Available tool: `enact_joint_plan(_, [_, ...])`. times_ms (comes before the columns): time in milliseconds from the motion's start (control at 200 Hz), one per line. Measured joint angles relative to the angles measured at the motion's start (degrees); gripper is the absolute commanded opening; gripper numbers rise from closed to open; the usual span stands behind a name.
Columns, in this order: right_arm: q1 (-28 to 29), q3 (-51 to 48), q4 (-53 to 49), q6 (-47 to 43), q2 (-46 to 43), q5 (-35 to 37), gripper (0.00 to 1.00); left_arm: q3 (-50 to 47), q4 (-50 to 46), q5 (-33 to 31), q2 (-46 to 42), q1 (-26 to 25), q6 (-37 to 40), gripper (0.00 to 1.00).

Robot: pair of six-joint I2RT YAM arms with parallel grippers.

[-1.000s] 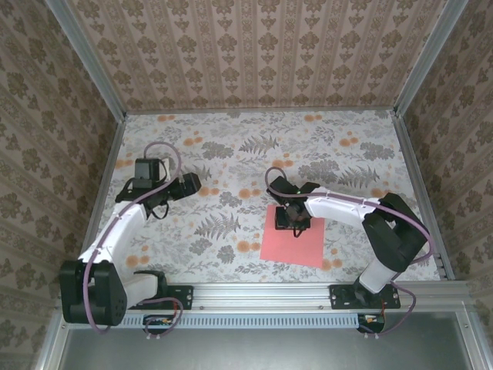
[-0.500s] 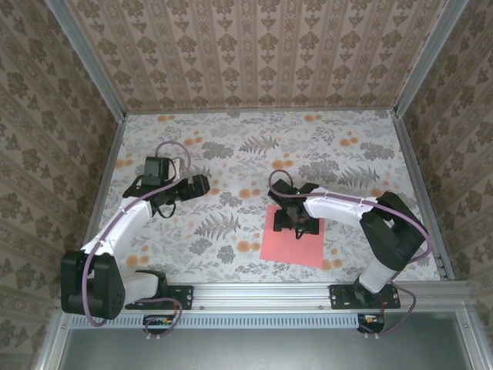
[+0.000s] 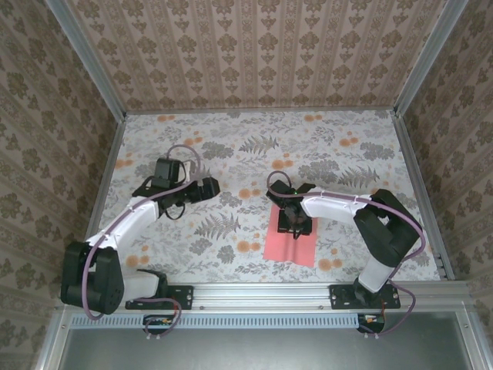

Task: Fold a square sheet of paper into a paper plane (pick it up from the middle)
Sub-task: Fold the square sheet of paper in half at the center of the table.

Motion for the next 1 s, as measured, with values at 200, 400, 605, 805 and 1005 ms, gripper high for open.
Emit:
enact_joint_plan(200, [-0.87, -3.34, 11.08, -2.05, -4.44, -8.11, 0.31, -4.2, 5.33, 3.85, 0.79, -2.75, -5.38, 0.94])
enact_joint_plan(400, [-5.03, -7.13, 33.16, -0.28, -7.3, -25.42, 0.28, -7.15, 13.09, 8.11, 2.38, -4.44, -10.93, 0.84])
enact_joint_plan(605, [-9.11, -9.46, 48.98, 3.32, -5.51, -37.18, 0.29, -8.5, 20.52, 11.3, 3.82, -5.9, -15.34, 0.83])
enact_joint_plan(805, [-11.65, -10.58, 50.29, 3.34, -0.85, -39.91, 0.32, -8.5, 24.02, 11.98, 6.82, -7.91, -16.98, 0.79])
enact_joint_plan(1005, [-12.09, -10.21, 43.98, 0.5, 1.79, -38.77, 0.47, -8.39, 24.48, 11.91, 10.97, -11.58, -17.57, 0.78])
